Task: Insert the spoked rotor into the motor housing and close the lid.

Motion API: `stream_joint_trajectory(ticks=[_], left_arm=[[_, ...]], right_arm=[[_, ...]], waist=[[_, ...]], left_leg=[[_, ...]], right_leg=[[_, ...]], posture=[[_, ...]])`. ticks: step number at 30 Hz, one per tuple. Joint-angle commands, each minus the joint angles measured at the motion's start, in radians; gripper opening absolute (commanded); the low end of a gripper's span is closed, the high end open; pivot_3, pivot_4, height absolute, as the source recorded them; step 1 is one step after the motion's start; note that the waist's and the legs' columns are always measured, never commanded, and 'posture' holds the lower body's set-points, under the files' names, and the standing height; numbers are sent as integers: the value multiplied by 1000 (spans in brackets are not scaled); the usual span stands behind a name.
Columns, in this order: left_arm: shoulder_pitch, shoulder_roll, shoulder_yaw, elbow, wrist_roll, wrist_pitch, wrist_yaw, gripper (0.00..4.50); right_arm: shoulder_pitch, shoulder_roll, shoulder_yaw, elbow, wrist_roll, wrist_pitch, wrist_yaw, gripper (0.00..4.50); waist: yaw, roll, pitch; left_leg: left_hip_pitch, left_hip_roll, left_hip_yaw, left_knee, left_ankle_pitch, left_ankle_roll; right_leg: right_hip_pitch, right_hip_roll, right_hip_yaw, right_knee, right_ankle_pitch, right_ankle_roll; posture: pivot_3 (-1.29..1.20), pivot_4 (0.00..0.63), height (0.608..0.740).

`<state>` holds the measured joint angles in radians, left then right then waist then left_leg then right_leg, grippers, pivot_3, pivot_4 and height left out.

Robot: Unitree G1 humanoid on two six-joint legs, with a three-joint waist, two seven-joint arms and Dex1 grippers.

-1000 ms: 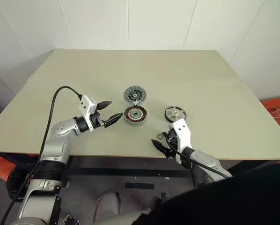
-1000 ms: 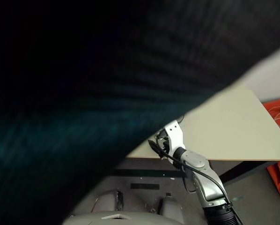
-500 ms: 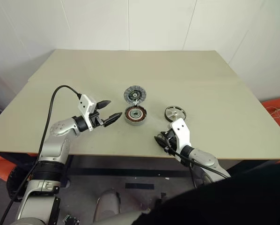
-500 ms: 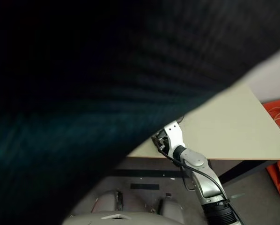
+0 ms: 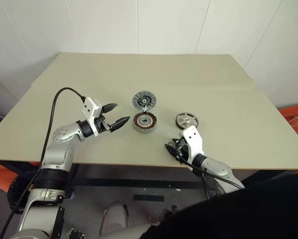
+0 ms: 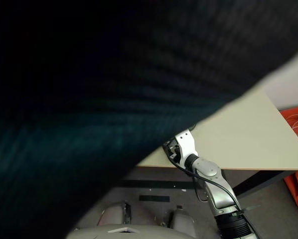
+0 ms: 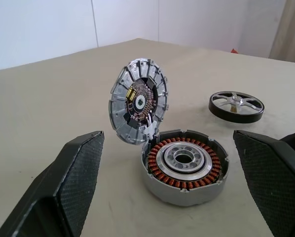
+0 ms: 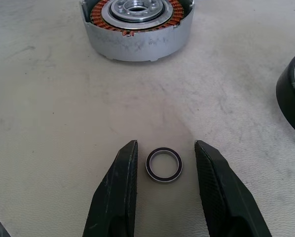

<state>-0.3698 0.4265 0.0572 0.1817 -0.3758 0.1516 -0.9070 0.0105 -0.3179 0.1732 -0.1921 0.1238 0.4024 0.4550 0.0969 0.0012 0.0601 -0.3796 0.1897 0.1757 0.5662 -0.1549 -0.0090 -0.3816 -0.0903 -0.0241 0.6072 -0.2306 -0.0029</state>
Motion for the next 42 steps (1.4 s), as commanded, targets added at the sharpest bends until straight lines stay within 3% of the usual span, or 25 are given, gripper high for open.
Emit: stream_joint_trajectory(ticks=[1,2,7,19,27,31,35,39,42], left_arm=[[-32,10,24,-19,-8,-21,5,4446],[-33,9,24,-18,-7,-22,6,4446],[-37,6,25,-14,-5,-26,6,4446],[-28,-13,18,0,-7,-24,17,4446],[-18,-63,4,21,25,25,112,4446],[-39,-95,10,33,47,43,199,4446],[-70,-103,24,16,30,188,285,4446],[-100,-85,28,-11,22,316,327,4446],[-98,-75,28,-32,5,310,288,4446]], right_arm=[[-2,-12,-22,13,-10,3,-9,1983],[-1,-13,-23,13,-9,4,-8,1983],[1,-14,-27,17,-11,4,-10,584],[-39,-11,-74,-11,27,43,-14,580],[-257,75,-54,-174,71,309,-95,580],[-366,128,-69,-150,106,405,-120,580],[-439,200,-122,-80,194,497,-108,580],[-476,220,-78,-14,195,468,-77,580],[-507,224,7,91,129,340,-47,580]], waist=[[0,0,0],[0,0,0],[0,0,0],[0,0,0],[-5,0,0],[-1,0,0],[0,0,0],[-1,0,0],[-4,0,0]], left_leg=[[0,0,0,0,0,0],[0,0,0,0,0,0],[0,0,0,0,0,0],[0,0,0,0,0,0],[0,1,0,-1,1,-2],[0,1,0,-1,2,-3],[-2,0,0,-1,2,-3],[-3,0,0,-2,2,-3],[-3,0,0,-2,3,-5]], right_leg=[[0,0,0,0,0,0],[0,0,0,0,0,0],[0,0,0,0,0,0],[0,0,0,0,0,0],[-4,0,0,4,0,0],[-4,0,0,4,3,-6],[-5,0,0,3,4,-7],[-6,0,0,3,4,-7],[-7,0,0,3,4,-7]], posture=[[0,0,740],[0,0,740],[0,0,740],[0,0,740],[0,0,740],[0,0,740],[0,0,740],[0,0,740],[0,0,740]])
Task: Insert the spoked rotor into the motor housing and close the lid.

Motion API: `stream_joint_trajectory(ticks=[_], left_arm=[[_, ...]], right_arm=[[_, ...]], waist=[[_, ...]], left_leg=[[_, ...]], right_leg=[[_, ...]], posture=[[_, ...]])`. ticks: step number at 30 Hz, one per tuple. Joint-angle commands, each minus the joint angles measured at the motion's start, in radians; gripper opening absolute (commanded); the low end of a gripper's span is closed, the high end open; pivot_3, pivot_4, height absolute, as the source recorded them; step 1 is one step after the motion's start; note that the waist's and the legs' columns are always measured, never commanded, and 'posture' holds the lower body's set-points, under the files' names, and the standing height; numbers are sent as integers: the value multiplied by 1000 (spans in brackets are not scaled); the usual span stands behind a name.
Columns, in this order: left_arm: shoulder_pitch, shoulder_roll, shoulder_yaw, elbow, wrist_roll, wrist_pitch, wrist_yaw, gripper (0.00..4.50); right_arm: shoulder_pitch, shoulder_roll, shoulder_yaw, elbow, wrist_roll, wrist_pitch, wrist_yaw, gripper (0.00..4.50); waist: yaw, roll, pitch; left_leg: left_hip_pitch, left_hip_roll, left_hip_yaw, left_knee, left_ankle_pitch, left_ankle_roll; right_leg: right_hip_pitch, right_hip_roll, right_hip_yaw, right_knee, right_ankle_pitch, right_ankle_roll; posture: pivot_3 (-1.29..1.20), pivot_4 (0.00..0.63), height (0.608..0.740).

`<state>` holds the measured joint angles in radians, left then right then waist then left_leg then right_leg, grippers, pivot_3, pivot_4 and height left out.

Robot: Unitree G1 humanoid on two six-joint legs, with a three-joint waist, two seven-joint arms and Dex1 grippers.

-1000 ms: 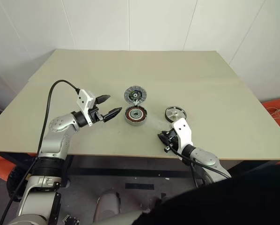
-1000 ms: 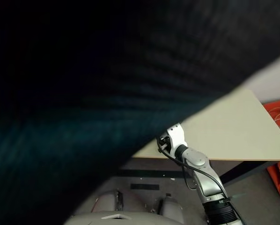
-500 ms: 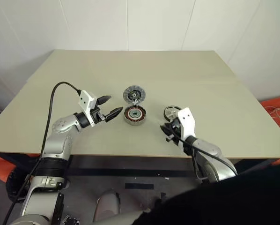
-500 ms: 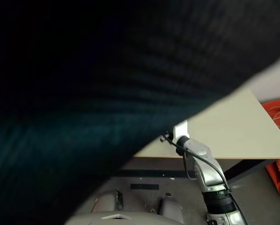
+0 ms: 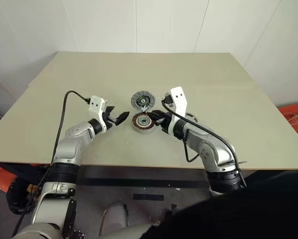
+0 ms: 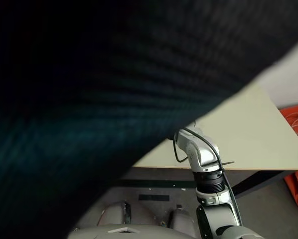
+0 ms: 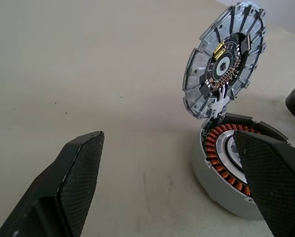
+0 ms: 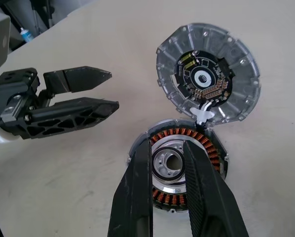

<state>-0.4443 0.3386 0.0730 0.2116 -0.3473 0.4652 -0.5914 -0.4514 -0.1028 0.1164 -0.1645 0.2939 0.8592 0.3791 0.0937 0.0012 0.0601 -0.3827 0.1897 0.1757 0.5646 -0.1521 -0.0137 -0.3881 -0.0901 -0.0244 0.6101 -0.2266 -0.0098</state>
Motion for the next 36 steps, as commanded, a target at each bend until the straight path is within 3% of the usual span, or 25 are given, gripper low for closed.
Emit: stream_joint_trajectory(ticks=[1,12,16,23,28,36], left_arm=[[-22,16,12,-65,-18,-10,-27,4446],[24,49,26,-125,-1,-26,-10,4446],[61,66,45,-174,-64,-11,-78,4446],[74,196,95,-170,-188,126,-246,4446],[75,300,106,-113,-188,129,-329,4446],[92,292,113,-117,-183,106,-309,4446]], right_arm=[[-53,11,78,94,-50,-145,42,580],[-172,78,135,403,-114,-328,116,580],[-187,65,122,489,-145,-394,120,580],[-195,48,109,554,-174,-462,123,580],[-200,51,105,577,-184,-483,123,580],[-209,56,102,653,-205,-529,114,580]], waist=[[0,0,0],[0,0,0],[0,0,0],[-3,0,0],[-5,0,0],[-3,0,0]], left_leg=[[0,0,0,0,0,-1],[-2,0,0,0,1,-2],[-3,0,0,0,1,-2],[-2,0,0,0,1,-1],[-1,1,0,0,0,0],[-1,0,0,1,0,0]], right_leg=[[0,0,0,0,0,0],[-1,0,-1,0,0,-1],[-1,0,-1,0,0,-1],[-2,0,-1,2,0,-1],[-3,1,0,4,0,-2],[-2,0,0,4,0,-2]], posture=[[0,0,740],[0,0,740],[0,0,740],[0,0,740],[0,0,740],[0,0,740]])
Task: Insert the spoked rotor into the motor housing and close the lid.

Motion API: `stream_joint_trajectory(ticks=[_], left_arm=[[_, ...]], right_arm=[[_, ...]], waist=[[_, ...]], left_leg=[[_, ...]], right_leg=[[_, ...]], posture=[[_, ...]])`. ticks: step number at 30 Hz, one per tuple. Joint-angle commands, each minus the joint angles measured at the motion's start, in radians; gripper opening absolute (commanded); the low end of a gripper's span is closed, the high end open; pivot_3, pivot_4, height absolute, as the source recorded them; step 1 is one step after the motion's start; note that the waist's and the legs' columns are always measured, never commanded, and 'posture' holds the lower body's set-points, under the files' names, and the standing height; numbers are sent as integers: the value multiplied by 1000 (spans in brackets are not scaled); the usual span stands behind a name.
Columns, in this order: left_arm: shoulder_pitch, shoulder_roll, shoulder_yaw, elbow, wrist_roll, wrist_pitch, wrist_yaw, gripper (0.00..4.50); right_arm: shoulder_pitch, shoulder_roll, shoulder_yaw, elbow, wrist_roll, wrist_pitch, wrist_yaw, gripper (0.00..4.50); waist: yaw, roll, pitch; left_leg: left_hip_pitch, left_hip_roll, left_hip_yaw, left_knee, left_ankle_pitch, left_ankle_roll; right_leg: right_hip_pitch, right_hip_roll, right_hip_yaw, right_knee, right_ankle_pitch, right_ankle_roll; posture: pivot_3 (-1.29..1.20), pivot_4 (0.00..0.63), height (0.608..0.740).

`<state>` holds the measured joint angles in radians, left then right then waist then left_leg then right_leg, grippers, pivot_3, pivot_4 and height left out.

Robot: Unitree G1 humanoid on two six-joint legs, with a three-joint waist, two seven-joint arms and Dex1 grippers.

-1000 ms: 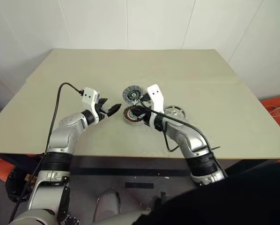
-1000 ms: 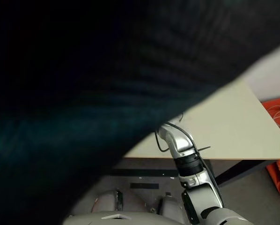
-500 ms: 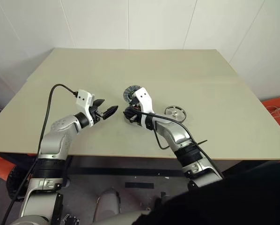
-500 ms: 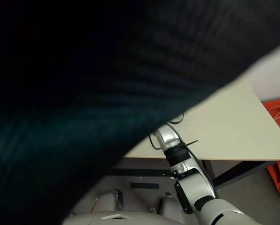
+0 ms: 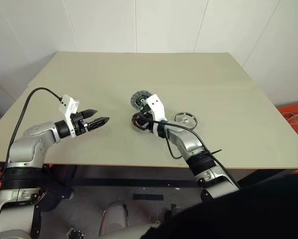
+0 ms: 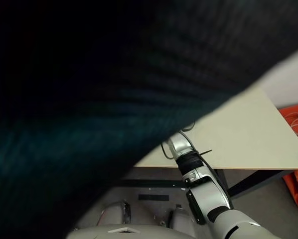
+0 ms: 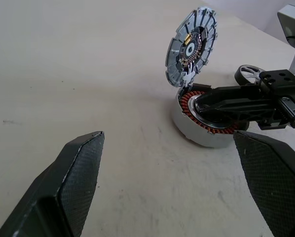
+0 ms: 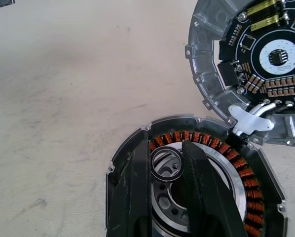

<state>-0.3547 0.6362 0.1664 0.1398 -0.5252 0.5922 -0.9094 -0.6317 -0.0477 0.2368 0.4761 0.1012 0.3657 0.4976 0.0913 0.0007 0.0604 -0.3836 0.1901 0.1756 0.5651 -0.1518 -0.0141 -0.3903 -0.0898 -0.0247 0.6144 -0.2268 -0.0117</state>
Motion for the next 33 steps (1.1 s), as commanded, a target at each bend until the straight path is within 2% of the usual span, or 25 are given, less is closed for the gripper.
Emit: stream_joint_trajectory(ticks=[1,8,17,33], left_arm=[[8,-11,18,-54,-7,-21,13,4446],[14,-35,11,-65,-1,-21,33,4446],[-13,-46,7,-46,4,-18,49,4446],[-18,-55,-4,-43,13,-31,59,4446]], right_arm=[[-29,-4,-21,18,-16,-38,-5,580],[-26,-39,-55,-18,-5,11,-3,580],[-6,-64,-32,-99,-28,110,-3,580],[24,-28,4,-233,-33,202,21,580]], waist=[[0,0,0],[4,0,0],[2,0,0],[2,0,0]], left_leg=[[0,0,0,0,0,0],[0,0,0,1,0,0],[2,1,0,1,0,0],[1,0,0,1,0,0]], right_leg=[[0,0,0,0,0,0],[1,0,0,0,0,0],[1,0,0,1,0,0],[1,0,0,1,0,0]], posture=[[0,0,740],[0,0,740],[0,0,740],[0,0,740]])
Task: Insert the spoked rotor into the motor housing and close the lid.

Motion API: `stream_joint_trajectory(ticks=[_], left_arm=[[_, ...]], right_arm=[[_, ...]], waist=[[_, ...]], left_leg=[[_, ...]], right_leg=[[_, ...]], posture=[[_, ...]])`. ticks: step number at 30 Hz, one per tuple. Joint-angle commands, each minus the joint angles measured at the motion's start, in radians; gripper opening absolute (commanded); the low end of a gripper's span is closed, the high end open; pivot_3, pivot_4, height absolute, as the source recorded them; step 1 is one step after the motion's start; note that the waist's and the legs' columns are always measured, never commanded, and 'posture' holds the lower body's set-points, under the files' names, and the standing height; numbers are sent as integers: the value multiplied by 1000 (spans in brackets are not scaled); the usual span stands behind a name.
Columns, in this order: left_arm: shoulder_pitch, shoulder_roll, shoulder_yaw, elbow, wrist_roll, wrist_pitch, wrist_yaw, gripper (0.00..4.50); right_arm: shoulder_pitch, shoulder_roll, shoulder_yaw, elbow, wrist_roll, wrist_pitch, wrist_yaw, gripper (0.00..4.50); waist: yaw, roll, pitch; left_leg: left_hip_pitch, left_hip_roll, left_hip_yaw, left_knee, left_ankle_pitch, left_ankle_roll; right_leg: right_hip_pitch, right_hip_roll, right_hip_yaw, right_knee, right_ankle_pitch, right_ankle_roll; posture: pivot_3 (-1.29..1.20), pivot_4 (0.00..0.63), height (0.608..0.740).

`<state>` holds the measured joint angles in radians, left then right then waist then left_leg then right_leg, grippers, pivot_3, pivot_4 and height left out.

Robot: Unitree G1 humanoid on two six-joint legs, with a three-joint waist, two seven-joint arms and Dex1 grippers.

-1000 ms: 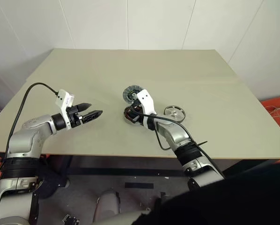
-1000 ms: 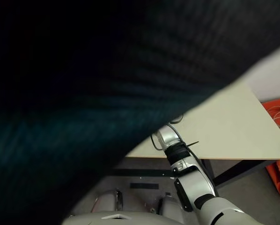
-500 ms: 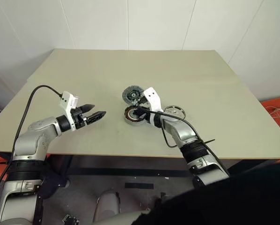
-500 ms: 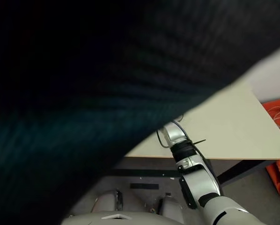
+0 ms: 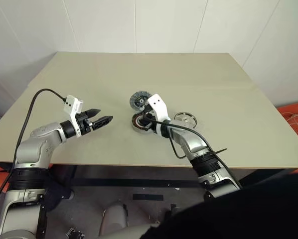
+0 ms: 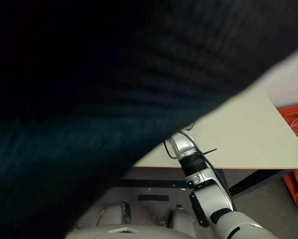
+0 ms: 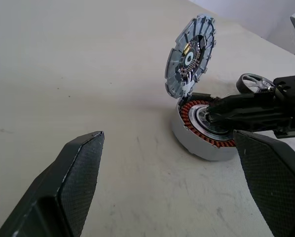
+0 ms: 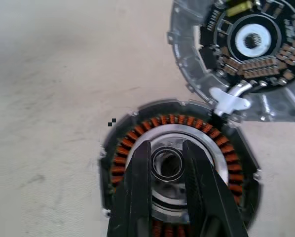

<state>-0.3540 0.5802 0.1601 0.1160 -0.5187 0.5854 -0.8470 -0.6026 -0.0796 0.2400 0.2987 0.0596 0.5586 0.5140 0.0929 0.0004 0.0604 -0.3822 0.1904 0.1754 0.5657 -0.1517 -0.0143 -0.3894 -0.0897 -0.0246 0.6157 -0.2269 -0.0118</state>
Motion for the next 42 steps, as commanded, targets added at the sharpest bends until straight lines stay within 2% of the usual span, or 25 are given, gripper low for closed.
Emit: stream_joint_trajectory(ticks=[1,37,40,42], left_arm=[[-18,-2,0,-20,8,-27,-3,4446],[-14,-10,0,-16,40,-73,5,4446],[-18,-10,0,-10,43,-79,6,4446],[-19,-10,-1,-8,44,-81,6,4446]], right_arm=[[-5,5,1,-54,8,10,5,580],[-51,-8,-25,57,-10,-77,-14,580],[-47,-12,-14,54,-28,-95,-25,1582],[-43,-12,-10,50,-32,-100,-23,1582]], waist=[[1,0,0],[0,0,0],[0,0,0],[0,0,0]], left_leg=[[0,0,0,0,0,0],[0,0,0,0,0,0],[0,0,0,0,0,0],[0,0,0,0,0,0]], right_leg=[[0,0,0,0,0,0],[0,0,0,0,0,0],[0,0,0,0,0,0],[0,0,0,0,0,0]], posture=[[0,0,740],[0,0,740],[0,0,740],[0,0,740]])
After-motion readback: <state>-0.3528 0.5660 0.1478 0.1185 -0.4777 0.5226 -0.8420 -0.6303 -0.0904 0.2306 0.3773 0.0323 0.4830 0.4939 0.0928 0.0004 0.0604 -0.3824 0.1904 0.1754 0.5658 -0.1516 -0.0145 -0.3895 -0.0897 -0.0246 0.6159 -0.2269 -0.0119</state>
